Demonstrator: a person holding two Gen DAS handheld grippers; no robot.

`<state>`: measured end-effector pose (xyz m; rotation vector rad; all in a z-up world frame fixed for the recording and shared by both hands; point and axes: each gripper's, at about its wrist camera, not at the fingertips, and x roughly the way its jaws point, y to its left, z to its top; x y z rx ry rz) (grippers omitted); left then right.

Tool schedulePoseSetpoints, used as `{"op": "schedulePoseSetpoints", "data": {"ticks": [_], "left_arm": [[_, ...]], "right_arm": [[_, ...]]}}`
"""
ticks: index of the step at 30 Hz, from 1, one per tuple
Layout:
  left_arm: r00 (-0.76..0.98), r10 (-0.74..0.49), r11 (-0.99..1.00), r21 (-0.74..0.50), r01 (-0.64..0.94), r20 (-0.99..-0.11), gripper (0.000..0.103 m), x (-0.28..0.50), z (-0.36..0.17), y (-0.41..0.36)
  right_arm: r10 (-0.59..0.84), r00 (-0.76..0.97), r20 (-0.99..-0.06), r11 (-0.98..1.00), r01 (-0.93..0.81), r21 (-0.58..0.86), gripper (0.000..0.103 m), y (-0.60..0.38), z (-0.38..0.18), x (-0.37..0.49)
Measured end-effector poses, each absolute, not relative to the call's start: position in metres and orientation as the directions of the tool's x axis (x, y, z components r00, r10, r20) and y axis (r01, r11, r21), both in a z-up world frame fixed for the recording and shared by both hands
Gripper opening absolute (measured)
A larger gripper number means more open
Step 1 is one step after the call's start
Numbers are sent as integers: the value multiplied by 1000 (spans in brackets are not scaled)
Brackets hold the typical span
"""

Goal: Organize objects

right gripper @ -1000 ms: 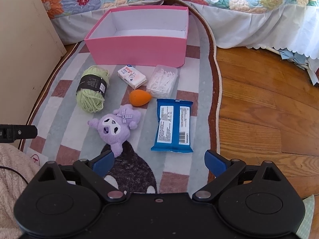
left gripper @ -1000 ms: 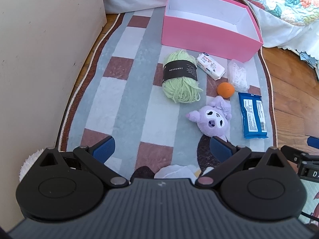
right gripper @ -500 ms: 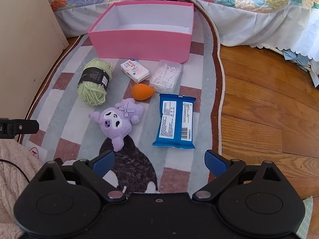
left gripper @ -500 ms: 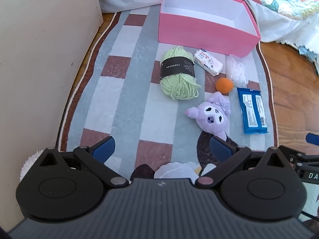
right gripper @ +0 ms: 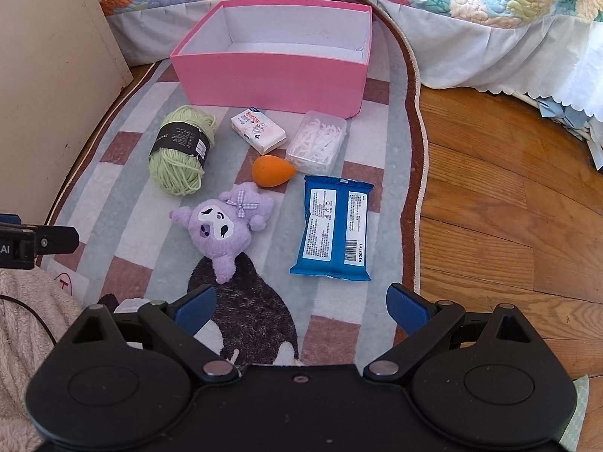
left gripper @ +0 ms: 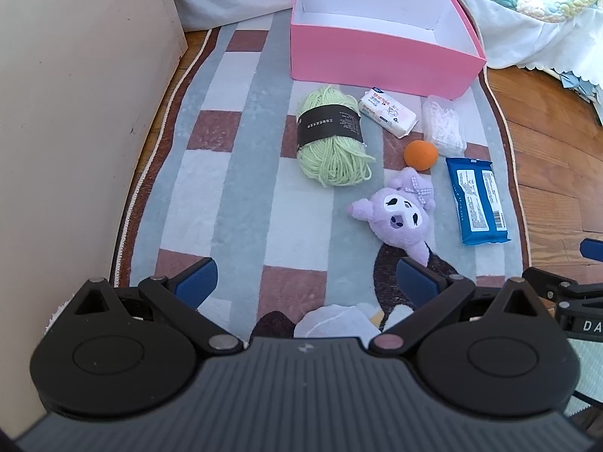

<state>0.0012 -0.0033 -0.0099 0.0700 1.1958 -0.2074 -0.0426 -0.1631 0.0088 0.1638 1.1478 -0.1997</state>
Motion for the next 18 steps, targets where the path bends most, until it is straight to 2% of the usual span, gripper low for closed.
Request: {"op": "schedulePoseSetpoints", "data": {"ticks": [12,18], "left_arm": [[388,-138,965,-35,259,-911,103,-5,8,-6],[391,-176,963,-76,258,-903,102,7,8,2]], "right_arm": [[-17,401,-916,972,220,78,99,-161,13,-45],[3,517,-856,983,157,98,99,-164,22,-46]]}}
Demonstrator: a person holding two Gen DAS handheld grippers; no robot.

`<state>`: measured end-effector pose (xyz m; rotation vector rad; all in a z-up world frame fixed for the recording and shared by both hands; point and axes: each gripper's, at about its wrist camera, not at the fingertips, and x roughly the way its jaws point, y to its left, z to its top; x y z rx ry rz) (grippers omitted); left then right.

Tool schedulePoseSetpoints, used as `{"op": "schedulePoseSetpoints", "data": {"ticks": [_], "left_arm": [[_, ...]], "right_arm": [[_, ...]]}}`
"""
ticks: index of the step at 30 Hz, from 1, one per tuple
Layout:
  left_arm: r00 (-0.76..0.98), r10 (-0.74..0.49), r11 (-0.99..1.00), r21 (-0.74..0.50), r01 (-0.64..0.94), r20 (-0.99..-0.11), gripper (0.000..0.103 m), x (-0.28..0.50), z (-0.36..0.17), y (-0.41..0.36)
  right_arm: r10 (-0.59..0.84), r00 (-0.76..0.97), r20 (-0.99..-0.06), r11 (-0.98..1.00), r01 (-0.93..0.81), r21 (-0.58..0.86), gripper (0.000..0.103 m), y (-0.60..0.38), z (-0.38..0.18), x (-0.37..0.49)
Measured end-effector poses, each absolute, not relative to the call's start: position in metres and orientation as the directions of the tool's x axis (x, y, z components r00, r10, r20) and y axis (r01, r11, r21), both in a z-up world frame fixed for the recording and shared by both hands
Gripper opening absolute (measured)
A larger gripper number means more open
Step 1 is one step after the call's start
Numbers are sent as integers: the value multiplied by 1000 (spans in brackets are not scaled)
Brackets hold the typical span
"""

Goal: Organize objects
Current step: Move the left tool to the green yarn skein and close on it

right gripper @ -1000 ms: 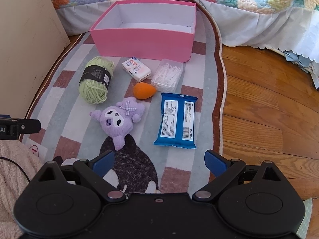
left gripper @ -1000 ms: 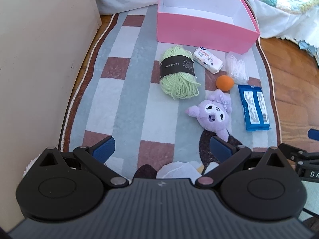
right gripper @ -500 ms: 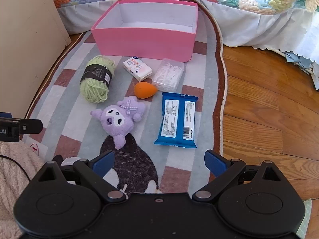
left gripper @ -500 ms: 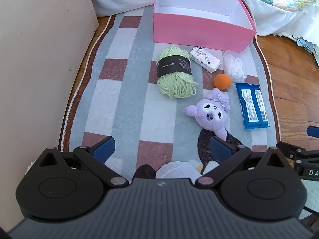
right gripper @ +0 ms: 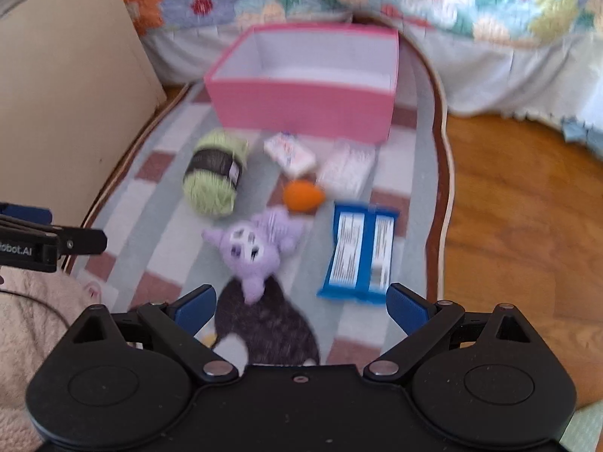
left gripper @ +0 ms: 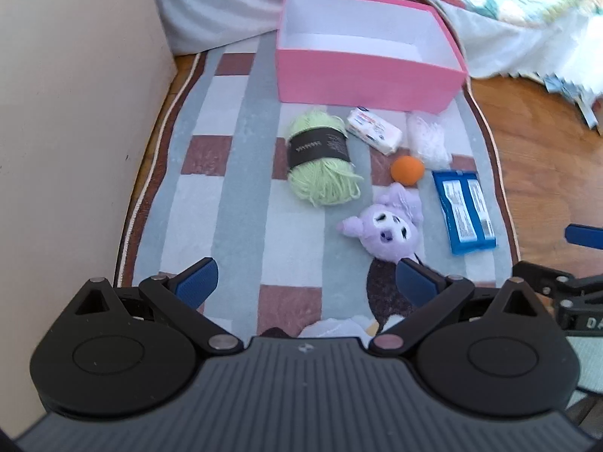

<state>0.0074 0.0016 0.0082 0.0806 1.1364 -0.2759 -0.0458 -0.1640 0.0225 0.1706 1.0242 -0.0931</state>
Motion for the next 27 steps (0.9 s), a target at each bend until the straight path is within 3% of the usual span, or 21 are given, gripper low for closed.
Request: {"op": "schedulePoseSetpoints", "data": {"ticks": [5,11,14,18,27], "left_arm": [[445,-223,966,-134,223,-868,102,27,25,16],[507,-196,963,-67,261,-839,102,49,39,15],[492,-201,963,-80,256,-847,102,66,37,15],[474,-271,950,-154,271,-838,102,93,32,18],[411,-326,934,-222,280,-851,102,141,-5,19]], "right_arm": [[8,706,-708,999,31,42,99,-158,47,-50],[29,798,-602,993,-94,-77,99,-155,71,-30],[88,760,-645,991,-129,-17,99,-165,78,-5],[231,672,-703,972,-134,192,99,-185,84,33],[289,597,-749,952,-259,162,98,-155,67,67]]}}
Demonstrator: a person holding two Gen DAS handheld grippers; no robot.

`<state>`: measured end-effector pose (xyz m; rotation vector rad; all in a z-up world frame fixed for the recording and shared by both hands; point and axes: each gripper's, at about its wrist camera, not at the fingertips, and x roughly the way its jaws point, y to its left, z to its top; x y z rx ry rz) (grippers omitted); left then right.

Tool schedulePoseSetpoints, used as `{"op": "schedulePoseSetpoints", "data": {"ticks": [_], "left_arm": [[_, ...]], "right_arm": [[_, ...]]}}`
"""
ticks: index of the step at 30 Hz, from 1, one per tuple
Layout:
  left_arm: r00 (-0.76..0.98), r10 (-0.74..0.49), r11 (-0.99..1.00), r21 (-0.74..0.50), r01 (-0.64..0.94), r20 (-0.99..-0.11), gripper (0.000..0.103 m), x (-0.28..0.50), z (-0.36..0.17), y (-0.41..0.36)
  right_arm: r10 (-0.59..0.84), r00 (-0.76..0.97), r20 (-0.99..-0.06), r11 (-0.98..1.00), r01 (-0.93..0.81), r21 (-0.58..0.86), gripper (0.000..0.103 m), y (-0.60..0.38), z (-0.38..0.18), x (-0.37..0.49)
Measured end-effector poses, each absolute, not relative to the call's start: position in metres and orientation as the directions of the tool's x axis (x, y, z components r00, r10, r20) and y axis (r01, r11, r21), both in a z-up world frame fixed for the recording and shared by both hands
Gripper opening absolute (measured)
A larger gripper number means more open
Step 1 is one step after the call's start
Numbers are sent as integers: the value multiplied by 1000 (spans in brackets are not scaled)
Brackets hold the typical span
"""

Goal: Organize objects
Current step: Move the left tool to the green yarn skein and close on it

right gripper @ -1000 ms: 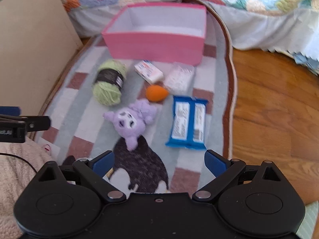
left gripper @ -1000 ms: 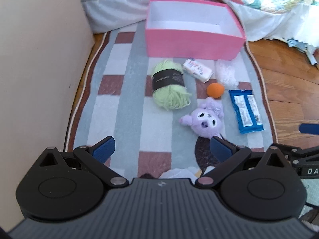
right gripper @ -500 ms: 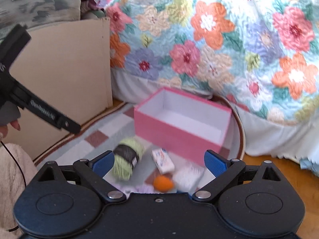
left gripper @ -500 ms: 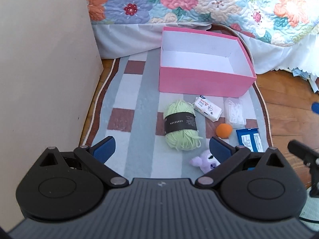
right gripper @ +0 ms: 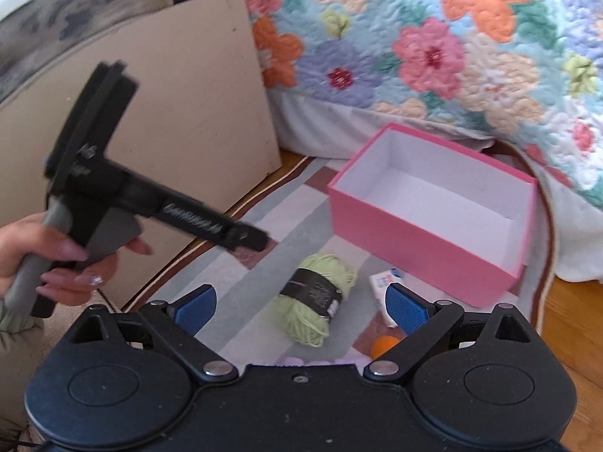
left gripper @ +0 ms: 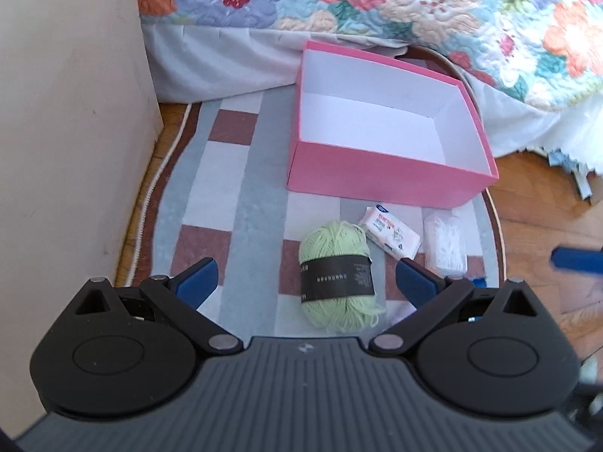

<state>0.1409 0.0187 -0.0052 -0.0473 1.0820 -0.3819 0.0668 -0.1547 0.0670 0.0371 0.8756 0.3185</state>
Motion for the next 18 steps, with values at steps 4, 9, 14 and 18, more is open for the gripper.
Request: {"op": "schedulePoseSetpoints", "data": {"ticks": [4,9,14,18], "left_arm": [[362,-398,906,-301,296,-843,102,154,-27,24],[346,-441,887,-341,312,-828,100,164,-46,25],[325,-472,875,-390,286,-819,100,170,-69,25],[275,-494,864,-429,265,-825,100,175,-94,18]], "right_arm": [[295,579,-760,950,-262,168,97,-143,38,78],[316,586,-746,944,-276,183,97,-129,12,88],[274,600,-752,955,-263,138,96,-115,-9,98],[263,617,-741,960,-244,137,96,-114,-23,103]]}}
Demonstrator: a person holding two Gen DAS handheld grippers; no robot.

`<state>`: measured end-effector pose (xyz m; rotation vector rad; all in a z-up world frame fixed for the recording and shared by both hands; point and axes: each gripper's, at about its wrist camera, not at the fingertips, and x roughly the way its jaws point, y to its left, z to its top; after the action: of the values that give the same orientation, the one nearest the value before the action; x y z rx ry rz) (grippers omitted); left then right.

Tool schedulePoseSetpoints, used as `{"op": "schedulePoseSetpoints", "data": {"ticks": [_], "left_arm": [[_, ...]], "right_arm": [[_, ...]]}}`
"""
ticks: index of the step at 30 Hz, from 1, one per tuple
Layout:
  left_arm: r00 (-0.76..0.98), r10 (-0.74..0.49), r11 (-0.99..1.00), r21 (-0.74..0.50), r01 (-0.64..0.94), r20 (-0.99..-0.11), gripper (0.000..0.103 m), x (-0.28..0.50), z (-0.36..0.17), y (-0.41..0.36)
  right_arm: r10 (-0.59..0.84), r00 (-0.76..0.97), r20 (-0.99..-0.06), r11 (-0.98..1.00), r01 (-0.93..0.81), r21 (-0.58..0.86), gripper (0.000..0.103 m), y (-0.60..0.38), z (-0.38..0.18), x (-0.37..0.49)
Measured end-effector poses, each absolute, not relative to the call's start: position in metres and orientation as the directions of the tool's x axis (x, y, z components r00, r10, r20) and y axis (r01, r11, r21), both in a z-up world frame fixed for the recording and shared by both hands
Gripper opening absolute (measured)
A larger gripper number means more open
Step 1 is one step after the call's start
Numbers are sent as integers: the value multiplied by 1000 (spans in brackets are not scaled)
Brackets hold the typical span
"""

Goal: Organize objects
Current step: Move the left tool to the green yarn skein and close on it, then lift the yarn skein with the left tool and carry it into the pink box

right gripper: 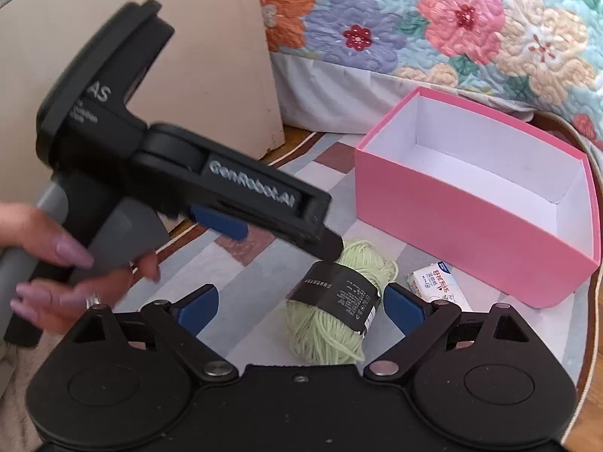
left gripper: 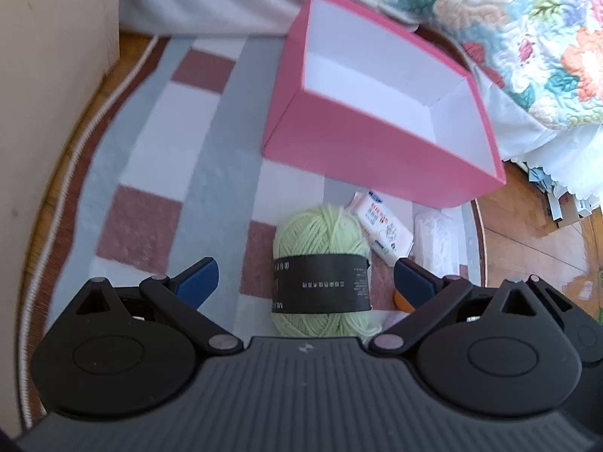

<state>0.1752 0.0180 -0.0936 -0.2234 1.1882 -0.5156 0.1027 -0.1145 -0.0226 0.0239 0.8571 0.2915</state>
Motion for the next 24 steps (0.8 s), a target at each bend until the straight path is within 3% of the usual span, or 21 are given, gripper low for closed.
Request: {"op": "schedulePoseSetpoints", "data": {"ticks": [6,11,13,19,24], "left_arm": [[246,-506,858,-454,239,-827,99,181,-117,17],[189,-608,792,-573,209,-771,98,186,-128,24],[198,-602,797,-568,205,-774,98,186,-131,23],[184,-585,808,-547,219,-790,82,187,-143,15],[139,-645,763,-620,183,-752,69,188,-149,15]], "right_arm": [[241,628,-740,963,-250,101,96,-116,-41,109],[243,617,-749,952,-301,61,96,-113,-54,111],[254,611,-750,947,-313,65,96,-112,-59,112],[265,591,-762,956,-264,127,96,-118,-73,121],[297,578,-760,951,-249,183,95,-121,-83,123]]}}
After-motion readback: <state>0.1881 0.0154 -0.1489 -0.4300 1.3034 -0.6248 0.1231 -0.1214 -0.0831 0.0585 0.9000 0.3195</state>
